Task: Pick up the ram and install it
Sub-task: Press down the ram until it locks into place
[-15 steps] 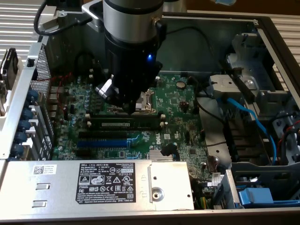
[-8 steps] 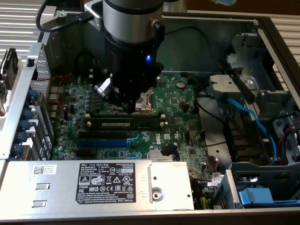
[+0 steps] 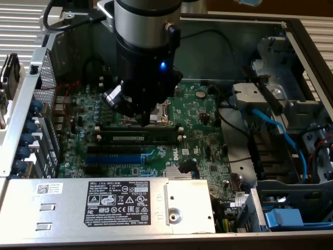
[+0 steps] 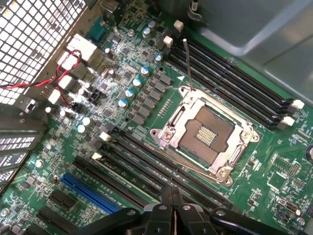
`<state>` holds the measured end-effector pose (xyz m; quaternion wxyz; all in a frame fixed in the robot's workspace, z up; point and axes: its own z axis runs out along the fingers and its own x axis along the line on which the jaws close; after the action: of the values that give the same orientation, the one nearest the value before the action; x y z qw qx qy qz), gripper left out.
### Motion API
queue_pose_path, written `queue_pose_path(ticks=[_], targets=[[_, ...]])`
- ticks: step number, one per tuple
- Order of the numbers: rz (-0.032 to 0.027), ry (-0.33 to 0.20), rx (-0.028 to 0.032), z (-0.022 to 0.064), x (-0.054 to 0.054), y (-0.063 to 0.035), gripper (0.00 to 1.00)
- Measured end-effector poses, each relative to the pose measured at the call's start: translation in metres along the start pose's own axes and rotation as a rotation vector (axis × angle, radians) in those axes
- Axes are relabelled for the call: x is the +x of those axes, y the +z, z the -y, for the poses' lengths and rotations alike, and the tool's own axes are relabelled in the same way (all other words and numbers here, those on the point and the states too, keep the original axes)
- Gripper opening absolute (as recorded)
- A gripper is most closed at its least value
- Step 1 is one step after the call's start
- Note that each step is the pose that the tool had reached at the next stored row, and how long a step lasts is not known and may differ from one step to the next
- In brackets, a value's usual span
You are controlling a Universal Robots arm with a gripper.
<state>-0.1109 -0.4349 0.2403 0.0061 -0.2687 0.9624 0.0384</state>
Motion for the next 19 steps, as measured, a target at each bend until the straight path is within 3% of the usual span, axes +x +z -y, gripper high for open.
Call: queue_pose_path(ticks=[19], targets=[[-0.0037, 0.163, -0.0166, 0.0000, 0.0000, 0.0000, 0.10]])
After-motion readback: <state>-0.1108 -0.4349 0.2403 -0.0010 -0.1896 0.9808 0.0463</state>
